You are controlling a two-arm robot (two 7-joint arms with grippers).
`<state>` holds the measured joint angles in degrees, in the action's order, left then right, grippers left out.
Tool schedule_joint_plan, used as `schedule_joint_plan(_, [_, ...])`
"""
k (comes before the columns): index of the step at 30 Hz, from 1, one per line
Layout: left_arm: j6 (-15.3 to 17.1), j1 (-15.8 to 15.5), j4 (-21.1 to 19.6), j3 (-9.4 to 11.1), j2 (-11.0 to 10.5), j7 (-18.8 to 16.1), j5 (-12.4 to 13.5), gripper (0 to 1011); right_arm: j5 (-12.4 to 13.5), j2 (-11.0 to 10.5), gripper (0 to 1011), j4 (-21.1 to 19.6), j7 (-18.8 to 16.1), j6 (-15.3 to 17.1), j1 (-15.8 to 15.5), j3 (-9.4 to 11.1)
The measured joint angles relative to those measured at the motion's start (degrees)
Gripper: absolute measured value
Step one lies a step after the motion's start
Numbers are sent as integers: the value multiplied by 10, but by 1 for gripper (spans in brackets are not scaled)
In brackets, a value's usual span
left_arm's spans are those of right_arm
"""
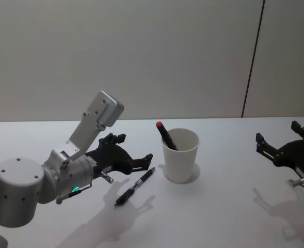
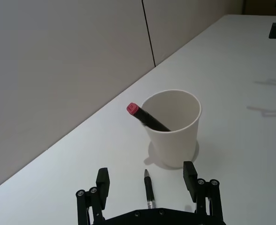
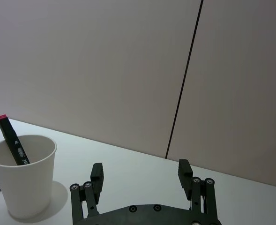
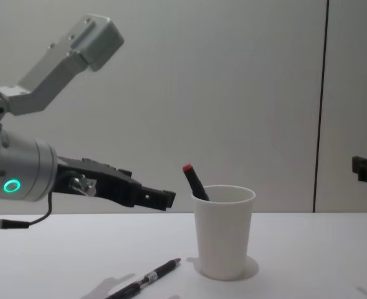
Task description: Place the pen into the pen holder.
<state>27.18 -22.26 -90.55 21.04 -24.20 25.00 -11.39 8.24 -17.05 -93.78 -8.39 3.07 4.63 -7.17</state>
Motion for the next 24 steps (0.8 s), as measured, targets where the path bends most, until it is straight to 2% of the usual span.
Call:
schedule_joint_plan(5, [18,-4,3,1,4,-2,1,1004,0,0,1002,0,0,0,0,0])
schedule_joint_plan(9, [42,-6,6,2,9,-18,-1,1004,0,0,1002,0,0,0,0,0])
schedule_joint_plan(24, [82,-1,12,6,21,-66,-16,1004,0,0,1002,0,0,0,0,0])
